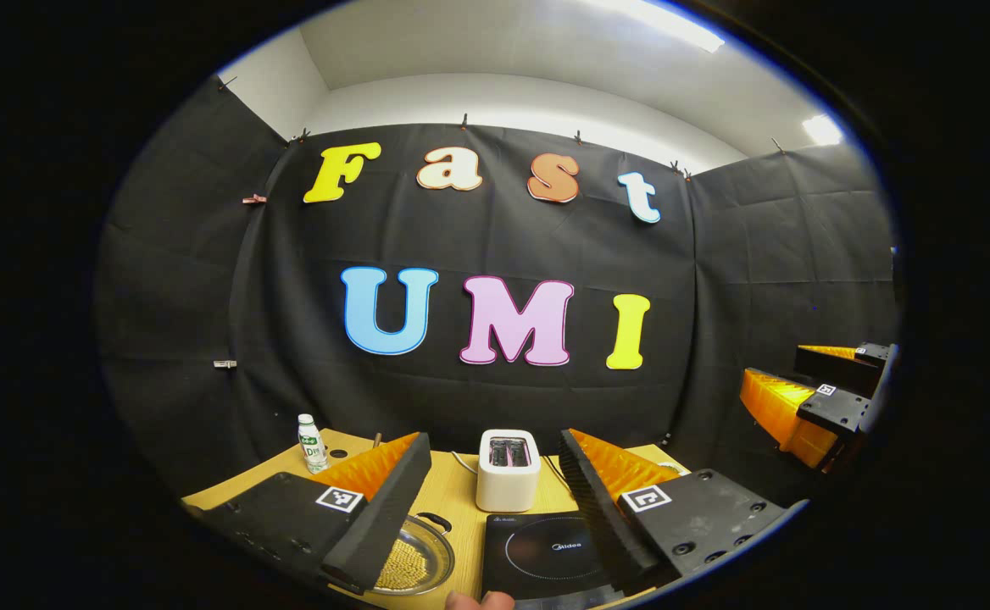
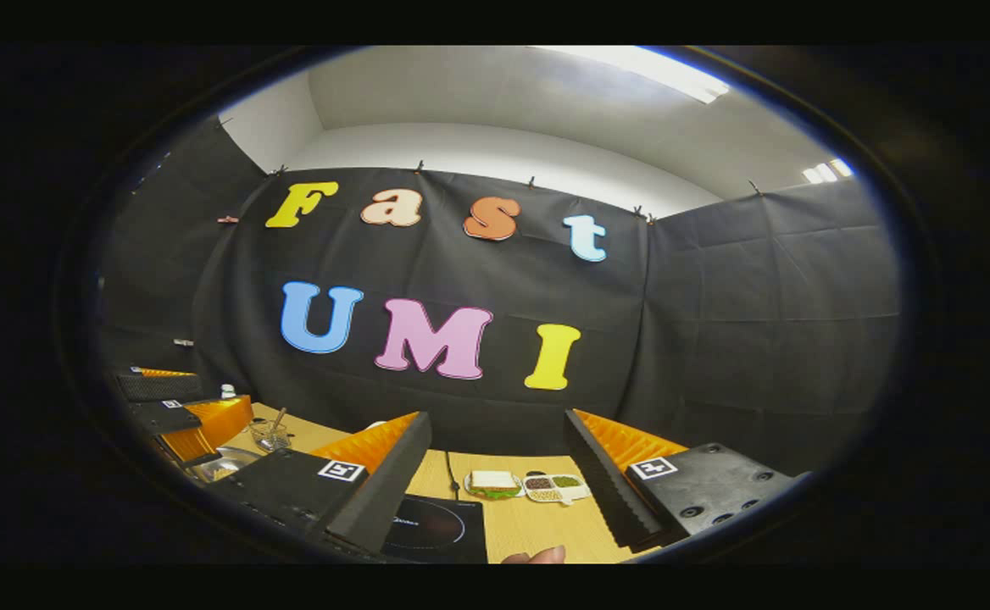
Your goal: First push the handle of the pot to place it horizontally, then grasp the pot with both hands and set it on the induction cooktop.
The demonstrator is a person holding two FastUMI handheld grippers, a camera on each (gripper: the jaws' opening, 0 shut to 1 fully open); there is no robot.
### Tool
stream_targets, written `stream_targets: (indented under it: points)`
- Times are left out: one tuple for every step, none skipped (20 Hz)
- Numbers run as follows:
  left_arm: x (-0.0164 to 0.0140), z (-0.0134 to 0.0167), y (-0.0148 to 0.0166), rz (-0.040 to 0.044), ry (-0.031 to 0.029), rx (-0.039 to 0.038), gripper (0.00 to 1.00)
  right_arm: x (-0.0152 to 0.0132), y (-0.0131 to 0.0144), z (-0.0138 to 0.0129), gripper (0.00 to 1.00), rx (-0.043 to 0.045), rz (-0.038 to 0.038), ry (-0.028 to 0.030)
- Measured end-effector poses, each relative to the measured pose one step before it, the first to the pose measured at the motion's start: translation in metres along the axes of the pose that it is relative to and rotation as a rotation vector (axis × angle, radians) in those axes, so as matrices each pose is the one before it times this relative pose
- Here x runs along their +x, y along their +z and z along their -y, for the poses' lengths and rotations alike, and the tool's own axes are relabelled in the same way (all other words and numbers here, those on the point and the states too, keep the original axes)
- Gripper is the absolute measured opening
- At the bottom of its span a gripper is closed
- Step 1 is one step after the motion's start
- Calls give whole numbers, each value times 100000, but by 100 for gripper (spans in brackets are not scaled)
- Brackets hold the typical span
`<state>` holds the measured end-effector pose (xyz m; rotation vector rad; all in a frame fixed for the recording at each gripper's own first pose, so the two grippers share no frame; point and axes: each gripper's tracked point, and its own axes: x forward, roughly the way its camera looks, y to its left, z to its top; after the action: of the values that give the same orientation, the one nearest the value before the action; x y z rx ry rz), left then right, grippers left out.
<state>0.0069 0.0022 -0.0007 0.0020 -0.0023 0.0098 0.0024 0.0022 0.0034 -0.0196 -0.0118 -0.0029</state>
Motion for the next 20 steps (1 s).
stream_targets:
  points:
    - [-34,11,-126,-153,11,-74,95,12,8,-84,97,-201,-2,82]
    - [31,-65,-70,-88,254,-181,95,45,-51,-49,97,-143,-21,79]
    - [-21,-90,-15,33,82,-298,95,-21,-7,-29,97,-148,61,126]
    - [-6,-23,88,-8,28,-510,95,-71,55,-15,97,-238,113,-34]
    - [-13,93,-105,-126,-354,-562,95,4,63,-5,97,-220,180,32]
    - [19,148,16,-146,-613,-391,95,-13,86,-27,97,-49,233,9]
    - [74,37,0,-132,-551,2,95,-20,54,50,97,-53,109,-132]
    - [38,224,97,-60,-841,330,92,-58,-60,-13,97,-122,-32,44]
    - [-208,121,-20,-243,-768,633,85,-109,-58,37,97,-326,-59,-65]
    - [-178,356,28,-600,-1814,635,68,-117,-8,71,97,-523,87,-35]
    - [129,535,-156,-536,-1835,485,51,-54,83,31,97,-436,196,-85]
    - [-247,70,30,-310,-294,361,34,-106,42,43,97,-202,194,144]
    - [-320,-530,-184,-1037,1954,1164,17,-87,17,-27,97,-50,55,-32]
    - [-278,-483,23,-1524,2032,1301,11,-31,6,38,97,-1,66,6]
    - [0,442,-773,-1933,-549,591,5,-46,-66,60,97,20,-174,-34]
    - [49,351,-495,-2758,-529,378,5,-88,-85,-14,97,-30,-204,79]
    - [-4,-26,-929,-2912,-228,234,5,-129,-18,-95,97,-155,-85,109]
    - [-99,-38,-744,-2938,-141,-226,5,-80,30,49,97,-214,-40,134]
    - [-74,-22,-1051,-3190,-171,-703,5,-102,-26,15,97,-281,22,148]
    - [-139,30,-1209,-4027,-30,-779,5,-159,-66,27,97,-492,111,105]
